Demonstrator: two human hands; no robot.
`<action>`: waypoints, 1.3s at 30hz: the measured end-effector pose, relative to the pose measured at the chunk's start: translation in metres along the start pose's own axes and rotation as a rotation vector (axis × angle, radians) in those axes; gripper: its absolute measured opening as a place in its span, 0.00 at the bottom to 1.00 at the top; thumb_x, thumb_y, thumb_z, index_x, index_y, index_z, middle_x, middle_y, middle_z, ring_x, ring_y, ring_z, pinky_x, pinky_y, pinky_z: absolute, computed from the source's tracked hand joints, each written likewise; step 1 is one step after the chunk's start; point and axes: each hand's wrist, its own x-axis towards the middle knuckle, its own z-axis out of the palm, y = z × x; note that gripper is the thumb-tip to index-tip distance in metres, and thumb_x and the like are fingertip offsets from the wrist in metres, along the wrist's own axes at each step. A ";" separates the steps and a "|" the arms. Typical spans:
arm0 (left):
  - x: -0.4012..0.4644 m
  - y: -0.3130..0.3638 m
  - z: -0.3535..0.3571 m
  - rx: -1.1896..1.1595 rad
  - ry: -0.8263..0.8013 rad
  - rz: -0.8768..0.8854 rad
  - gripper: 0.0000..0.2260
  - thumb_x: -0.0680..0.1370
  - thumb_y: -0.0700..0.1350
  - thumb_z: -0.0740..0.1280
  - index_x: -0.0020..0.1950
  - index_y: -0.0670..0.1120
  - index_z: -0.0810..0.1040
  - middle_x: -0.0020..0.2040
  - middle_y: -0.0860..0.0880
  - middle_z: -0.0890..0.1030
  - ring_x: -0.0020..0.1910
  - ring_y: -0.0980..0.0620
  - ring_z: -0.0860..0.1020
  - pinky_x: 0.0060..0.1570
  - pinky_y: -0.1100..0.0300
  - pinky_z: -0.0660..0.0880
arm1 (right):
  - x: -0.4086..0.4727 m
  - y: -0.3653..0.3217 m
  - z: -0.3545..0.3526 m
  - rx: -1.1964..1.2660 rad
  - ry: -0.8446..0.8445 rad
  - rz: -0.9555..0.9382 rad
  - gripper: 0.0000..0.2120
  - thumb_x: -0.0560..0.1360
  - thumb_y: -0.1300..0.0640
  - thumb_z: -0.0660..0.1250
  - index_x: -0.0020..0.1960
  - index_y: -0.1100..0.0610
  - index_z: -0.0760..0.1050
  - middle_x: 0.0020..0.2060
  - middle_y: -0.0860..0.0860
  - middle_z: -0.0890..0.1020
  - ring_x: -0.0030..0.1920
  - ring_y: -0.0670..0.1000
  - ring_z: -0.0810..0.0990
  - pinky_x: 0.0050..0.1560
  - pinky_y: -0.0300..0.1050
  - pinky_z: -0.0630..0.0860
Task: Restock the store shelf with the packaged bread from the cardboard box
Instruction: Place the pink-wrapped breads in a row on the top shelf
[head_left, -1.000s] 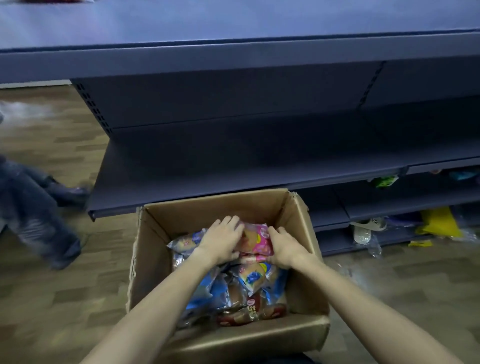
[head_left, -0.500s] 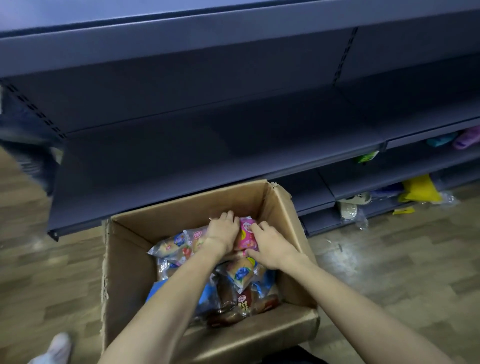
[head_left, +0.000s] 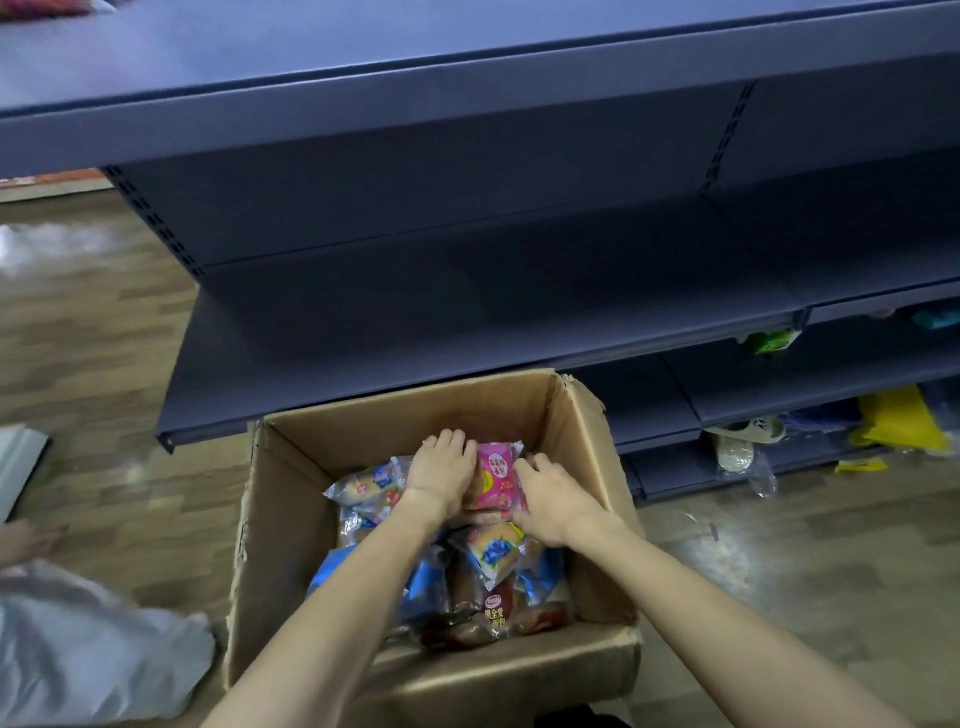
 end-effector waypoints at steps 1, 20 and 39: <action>-0.004 -0.002 -0.002 0.005 0.009 0.001 0.29 0.71 0.45 0.72 0.69 0.41 0.65 0.64 0.42 0.70 0.63 0.42 0.69 0.61 0.52 0.67 | -0.001 0.000 -0.001 0.000 -0.005 -0.005 0.31 0.78 0.49 0.67 0.75 0.57 0.61 0.68 0.59 0.67 0.67 0.60 0.69 0.68 0.52 0.69; -0.111 -0.082 -0.040 0.110 0.391 0.074 0.31 0.58 0.51 0.77 0.57 0.40 0.74 0.48 0.45 0.75 0.46 0.44 0.73 0.43 0.53 0.71 | -0.018 -0.065 -0.032 -0.074 0.277 -0.224 0.49 0.69 0.39 0.74 0.79 0.52 0.51 0.72 0.53 0.62 0.68 0.56 0.69 0.58 0.52 0.78; -0.243 -0.228 -0.199 0.151 1.112 -0.092 0.24 0.68 0.42 0.69 0.62 0.37 0.75 0.57 0.40 0.77 0.56 0.40 0.72 0.52 0.48 0.74 | -0.094 -0.264 -0.186 -0.511 1.159 -0.565 0.49 0.58 0.47 0.82 0.74 0.59 0.67 0.72 0.60 0.68 0.68 0.61 0.67 0.57 0.57 0.73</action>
